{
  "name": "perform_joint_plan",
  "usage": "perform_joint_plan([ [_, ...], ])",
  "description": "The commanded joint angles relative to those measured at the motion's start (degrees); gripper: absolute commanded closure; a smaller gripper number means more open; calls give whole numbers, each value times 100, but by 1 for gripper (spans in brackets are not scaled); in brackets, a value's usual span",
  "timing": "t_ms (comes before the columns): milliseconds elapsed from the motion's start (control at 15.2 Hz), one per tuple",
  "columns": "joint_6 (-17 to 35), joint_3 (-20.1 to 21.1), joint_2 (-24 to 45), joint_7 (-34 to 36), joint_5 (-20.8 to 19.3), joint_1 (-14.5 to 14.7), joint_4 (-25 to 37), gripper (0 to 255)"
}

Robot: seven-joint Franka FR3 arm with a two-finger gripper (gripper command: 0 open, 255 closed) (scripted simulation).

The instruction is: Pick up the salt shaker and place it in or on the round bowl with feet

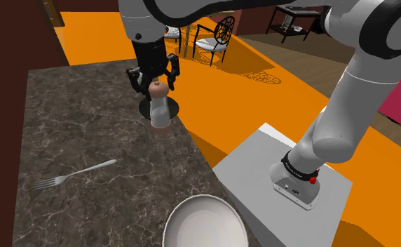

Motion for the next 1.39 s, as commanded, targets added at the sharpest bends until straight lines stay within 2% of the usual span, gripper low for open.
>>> perform_joint_plan([
  [0,-164,-64,109,-147,-68,-61,265,255],
  [528,-1051,-381,990,-882,-538,-231,1997,255],
  [726,-1518,-508,1510,-1170,-779,-173,2985,255],
  [924,-2145,-664,2226,-1496,-1085,39,4358,255],
  [1320,-1420,-616,1856,-1416,-916,-258,3244,255],
])
